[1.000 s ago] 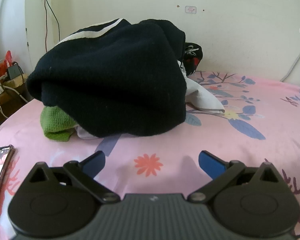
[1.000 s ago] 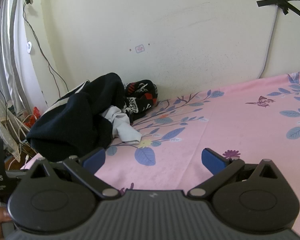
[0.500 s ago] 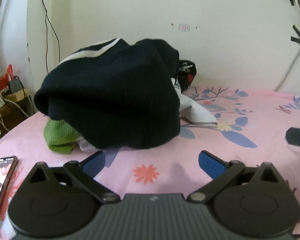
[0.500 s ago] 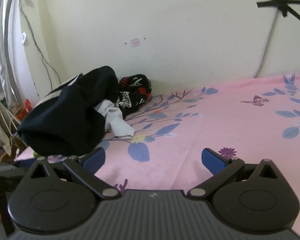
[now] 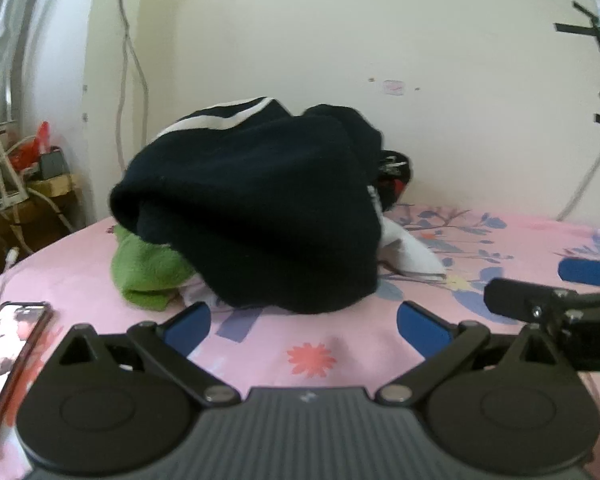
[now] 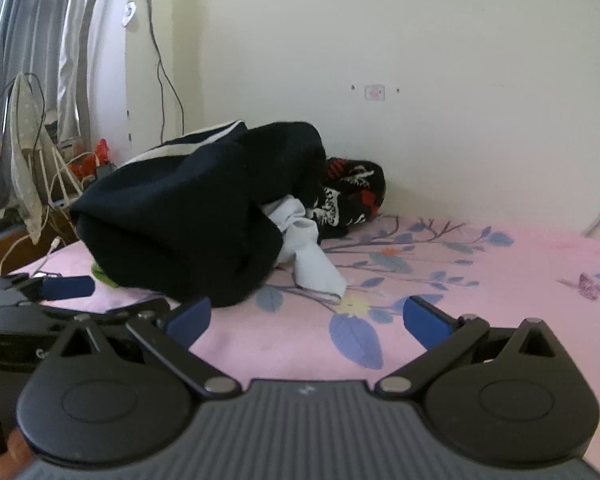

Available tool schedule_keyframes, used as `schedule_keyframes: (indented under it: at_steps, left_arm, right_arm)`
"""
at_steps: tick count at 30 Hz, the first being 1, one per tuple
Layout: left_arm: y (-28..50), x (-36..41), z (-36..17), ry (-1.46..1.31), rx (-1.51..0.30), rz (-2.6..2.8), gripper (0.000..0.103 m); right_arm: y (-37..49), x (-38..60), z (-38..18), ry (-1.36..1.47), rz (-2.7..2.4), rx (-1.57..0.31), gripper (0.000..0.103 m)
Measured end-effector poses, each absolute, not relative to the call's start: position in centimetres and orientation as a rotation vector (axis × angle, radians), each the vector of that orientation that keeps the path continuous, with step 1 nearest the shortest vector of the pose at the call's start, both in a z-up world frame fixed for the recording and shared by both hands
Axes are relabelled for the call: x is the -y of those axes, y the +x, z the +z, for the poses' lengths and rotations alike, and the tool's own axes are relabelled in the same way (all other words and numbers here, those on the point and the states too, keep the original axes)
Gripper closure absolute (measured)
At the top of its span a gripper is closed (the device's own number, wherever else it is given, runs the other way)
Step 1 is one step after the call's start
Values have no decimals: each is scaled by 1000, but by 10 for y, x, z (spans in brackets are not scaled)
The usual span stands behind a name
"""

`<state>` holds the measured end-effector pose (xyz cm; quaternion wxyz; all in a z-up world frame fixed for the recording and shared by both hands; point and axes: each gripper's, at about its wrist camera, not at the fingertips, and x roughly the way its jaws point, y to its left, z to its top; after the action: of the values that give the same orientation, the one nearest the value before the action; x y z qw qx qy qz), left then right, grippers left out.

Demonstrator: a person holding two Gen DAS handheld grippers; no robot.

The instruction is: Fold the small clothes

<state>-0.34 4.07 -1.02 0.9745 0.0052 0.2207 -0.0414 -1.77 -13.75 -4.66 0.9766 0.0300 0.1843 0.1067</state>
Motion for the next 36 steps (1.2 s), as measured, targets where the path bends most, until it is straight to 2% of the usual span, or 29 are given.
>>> schedule_keyframes:
  at_steps: [2,8,36]
  left_arm:
    - [-2,-42,-11,3,-450,-88,0]
    - [-1,-37,-13,32,-456,-65,0]
    - [-5,-34,-12,57,-404,16,0]
  right_arm:
    - [-13,143,-51,103,218,-417,6]
    - [-20,164,-52,227,196,-367,6]
    - [-26,167,-52,239,238,-323,6]
